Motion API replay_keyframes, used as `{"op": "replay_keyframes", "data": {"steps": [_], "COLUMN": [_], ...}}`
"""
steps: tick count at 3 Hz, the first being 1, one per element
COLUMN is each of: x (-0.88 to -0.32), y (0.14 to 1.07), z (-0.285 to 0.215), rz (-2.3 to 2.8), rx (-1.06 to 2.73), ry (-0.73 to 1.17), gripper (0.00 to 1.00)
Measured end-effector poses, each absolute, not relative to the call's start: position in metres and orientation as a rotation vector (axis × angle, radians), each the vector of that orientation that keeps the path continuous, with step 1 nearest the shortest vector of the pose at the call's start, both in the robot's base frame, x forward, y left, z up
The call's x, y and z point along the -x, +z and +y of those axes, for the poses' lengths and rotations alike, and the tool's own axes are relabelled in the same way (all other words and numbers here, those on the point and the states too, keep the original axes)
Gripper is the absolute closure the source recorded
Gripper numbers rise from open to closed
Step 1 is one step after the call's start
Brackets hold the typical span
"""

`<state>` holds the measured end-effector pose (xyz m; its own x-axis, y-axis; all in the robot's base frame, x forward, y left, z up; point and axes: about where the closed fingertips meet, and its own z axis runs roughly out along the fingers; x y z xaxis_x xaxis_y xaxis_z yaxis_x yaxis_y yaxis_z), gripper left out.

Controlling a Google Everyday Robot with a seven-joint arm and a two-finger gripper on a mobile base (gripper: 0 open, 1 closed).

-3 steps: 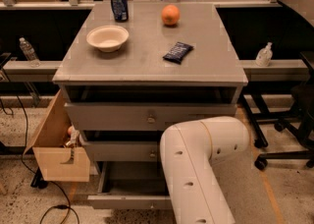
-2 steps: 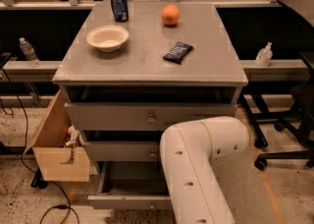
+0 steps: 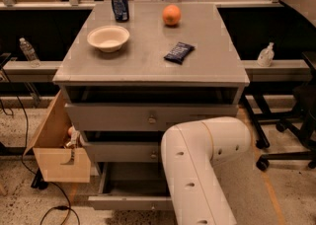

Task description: Open bottom drawer

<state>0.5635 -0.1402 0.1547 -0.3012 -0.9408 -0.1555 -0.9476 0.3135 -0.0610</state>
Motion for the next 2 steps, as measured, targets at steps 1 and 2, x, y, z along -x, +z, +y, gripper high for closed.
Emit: {"op": "replay_keyframes", "data": {"steps": [1, 2], "x": [-0.5635, -0.5635], "y": [0.1547, 0.1547], "z": [-0.1402, -0.1402], "rz": [2.41, 2.41], "rx": [1.75, 1.75], "ry": [0.063, 0.063], "gripper": [0.59, 0.35]}}
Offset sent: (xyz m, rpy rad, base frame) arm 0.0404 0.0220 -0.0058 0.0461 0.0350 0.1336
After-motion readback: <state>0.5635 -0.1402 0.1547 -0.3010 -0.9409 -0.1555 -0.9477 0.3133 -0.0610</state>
